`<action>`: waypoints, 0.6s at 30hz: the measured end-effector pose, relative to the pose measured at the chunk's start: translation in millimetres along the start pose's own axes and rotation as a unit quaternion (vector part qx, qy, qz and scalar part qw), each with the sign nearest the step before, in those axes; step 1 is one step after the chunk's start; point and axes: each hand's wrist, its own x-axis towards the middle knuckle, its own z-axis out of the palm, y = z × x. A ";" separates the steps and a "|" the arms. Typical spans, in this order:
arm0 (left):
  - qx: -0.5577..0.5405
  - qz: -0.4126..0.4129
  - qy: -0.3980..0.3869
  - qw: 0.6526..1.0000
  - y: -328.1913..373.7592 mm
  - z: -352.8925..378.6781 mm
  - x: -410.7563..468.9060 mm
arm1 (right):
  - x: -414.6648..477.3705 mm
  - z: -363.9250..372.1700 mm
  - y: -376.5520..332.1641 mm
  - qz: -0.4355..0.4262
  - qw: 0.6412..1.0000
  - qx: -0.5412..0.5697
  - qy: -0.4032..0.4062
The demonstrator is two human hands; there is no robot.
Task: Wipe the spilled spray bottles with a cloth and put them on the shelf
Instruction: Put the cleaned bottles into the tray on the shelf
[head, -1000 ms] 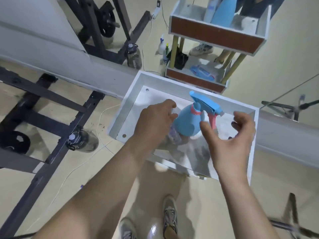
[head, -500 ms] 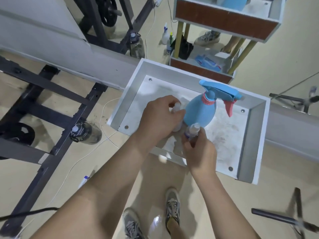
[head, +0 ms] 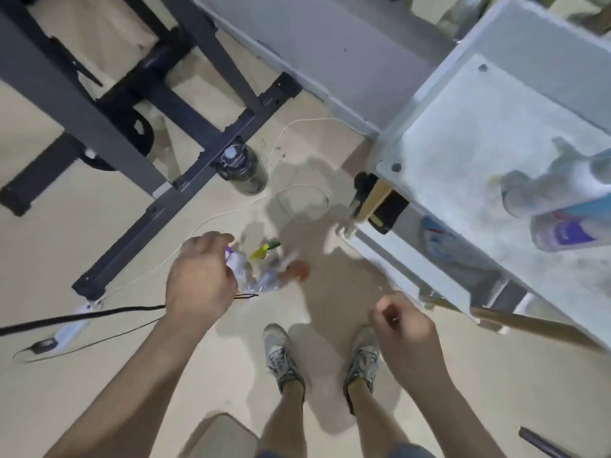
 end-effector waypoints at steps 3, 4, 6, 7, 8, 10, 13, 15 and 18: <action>0.177 -0.086 -0.179 0.964 -104.8 26.0 7.9 | 21.9 80.8 5.4 -0.022 0.984 -0.114 -0.132; 0.227 -0.104 -0.246 0.936 -132.4 34.1 8.7 | 29.5 106.6 8.7 -0.024 0.977 -0.137 -0.164; 0.302 -0.089 -0.332 0.889 -174.1 62.9 8.7 | 49.3 155.1 17.9 -0.027 0.963 -0.164 -0.211; 0.321 -0.071 -0.346 0.879 -189.8 82.8 9.7 | 61.9 179.1 26.0 -0.026 0.957 -0.178 -0.226; 0.310 -0.058 -0.340 0.886 -203.5 107.9 12.7 | 77.1 203.0 34.1 -0.032 0.948 -0.207 -0.238; 0.201 -0.033 -0.296 0.933 -223.6 169.2 21.9 | 111.9 247.3 53.4 -0.075 0.921 -0.294 -0.243; -0.035 -0.049 -0.276 0.959 -223.3 265.0 46.6 | 165.9 298.5 78.6 -0.103 0.885 -0.401 -0.211; -0.075 -0.040 -0.259 0.962 -211.6 318.8 67.5 | 202.2 321.3 91.8 -0.120 0.861 -0.459 -0.186; -0.086 -0.033 -0.238 0.967 -204.3 385.3 98.2 | 245.7 347.0 112.3 -0.122 0.834 -0.509 -0.176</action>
